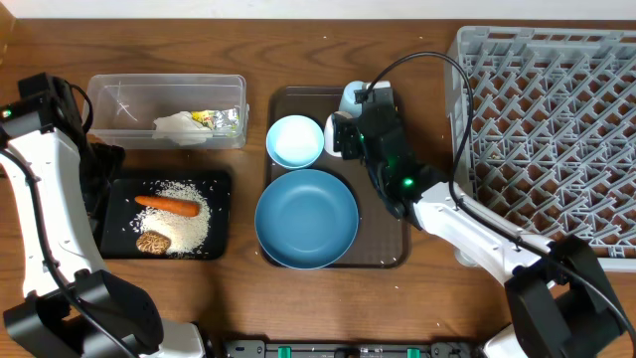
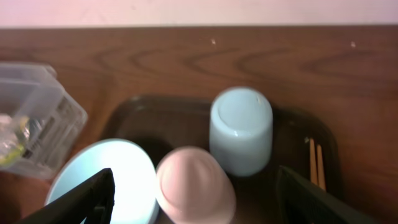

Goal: Sort waste into correct bins and load items into the dishwasher rack
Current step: 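Close the right gripper around the pink cup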

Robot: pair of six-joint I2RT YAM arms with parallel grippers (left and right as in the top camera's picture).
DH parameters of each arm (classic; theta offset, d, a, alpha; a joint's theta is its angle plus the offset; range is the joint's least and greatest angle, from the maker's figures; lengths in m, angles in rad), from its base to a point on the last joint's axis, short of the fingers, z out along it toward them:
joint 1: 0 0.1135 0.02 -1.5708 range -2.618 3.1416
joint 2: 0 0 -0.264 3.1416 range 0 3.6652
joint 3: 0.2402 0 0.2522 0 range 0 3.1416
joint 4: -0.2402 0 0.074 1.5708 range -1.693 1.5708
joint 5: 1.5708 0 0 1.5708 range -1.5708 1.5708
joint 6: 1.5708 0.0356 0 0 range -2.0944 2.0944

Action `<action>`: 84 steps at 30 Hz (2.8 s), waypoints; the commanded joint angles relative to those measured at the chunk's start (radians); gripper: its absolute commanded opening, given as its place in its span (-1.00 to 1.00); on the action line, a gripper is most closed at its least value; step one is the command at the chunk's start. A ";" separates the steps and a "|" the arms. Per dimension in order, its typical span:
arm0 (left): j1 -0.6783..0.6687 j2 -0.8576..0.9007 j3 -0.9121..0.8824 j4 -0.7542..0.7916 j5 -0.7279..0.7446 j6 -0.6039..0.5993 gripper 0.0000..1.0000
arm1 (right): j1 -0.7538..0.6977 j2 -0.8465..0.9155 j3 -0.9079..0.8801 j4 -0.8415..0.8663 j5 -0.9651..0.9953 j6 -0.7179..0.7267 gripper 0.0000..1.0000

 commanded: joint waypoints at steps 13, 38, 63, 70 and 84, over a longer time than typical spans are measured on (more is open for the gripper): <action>0.004 -0.003 0.002 -0.006 -0.002 -0.012 0.96 | 0.039 0.200 0.012 0.160 0.015 0.056 0.54; 0.004 -0.003 0.002 -0.006 -0.001 -0.012 0.96 | 0.041 0.294 0.018 0.180 0.120 0.095 0.41; 0.004 -0.003 0.002 -0.006 -0.002 -0.012 0.95 | 0.046 0.098 0.018 -0.051 0.198 0.096 0.64; 0.004 -0.003 0.002 -0.006 -0.002 -0.012 0.96 | 0.042 0.180 0.018 0.055 0.193 0.095 0.68; 0.004 -0.003 0.002 -0.006 -0.001 -0.012 0.96 | 0.026 0.282 0.018 0.161 0.194 0.095 0.75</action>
